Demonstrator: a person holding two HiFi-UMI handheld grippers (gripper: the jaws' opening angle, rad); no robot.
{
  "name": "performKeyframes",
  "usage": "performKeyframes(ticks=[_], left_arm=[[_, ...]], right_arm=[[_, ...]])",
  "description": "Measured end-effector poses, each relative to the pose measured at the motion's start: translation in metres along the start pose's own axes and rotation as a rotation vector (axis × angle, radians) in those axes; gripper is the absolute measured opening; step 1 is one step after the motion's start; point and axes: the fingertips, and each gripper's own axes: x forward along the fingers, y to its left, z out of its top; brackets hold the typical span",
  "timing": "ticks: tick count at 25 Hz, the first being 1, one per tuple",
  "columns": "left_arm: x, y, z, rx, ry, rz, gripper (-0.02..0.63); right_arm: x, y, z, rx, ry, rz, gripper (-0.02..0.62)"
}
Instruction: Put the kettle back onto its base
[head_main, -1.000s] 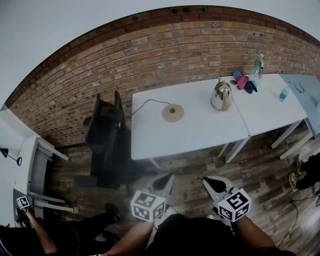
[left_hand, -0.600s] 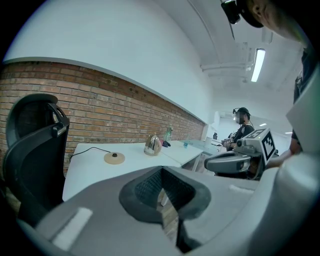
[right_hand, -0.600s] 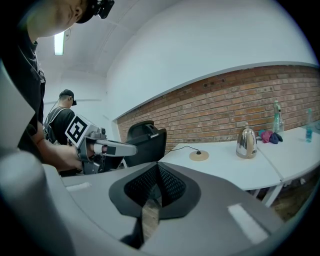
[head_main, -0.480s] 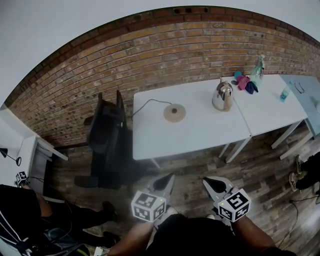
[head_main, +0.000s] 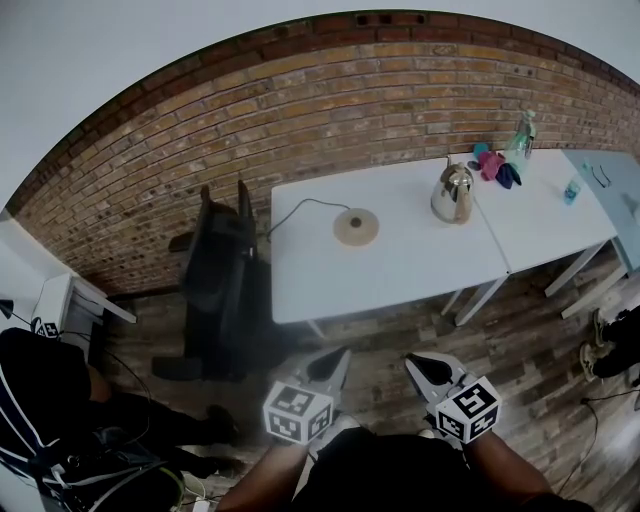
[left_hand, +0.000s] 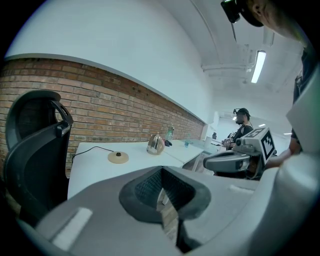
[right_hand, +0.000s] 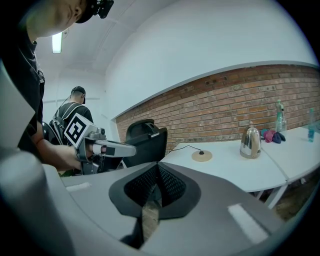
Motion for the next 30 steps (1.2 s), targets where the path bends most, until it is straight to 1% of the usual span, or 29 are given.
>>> performKeyframes(ticks=[15,30], left_arm=[[-0.019,0.058,0.001,-0.016,-0.012,0.012,0.001],[-0.037,0.095,-0.015,-0.021,0.014,0.016,0.000]], right_arm=[[0.054,0.022,0.007,-0.015,0.029,0.005,0.026],[0.099,0.046,0.006,-0.020,0.060,0.024,0.026]])
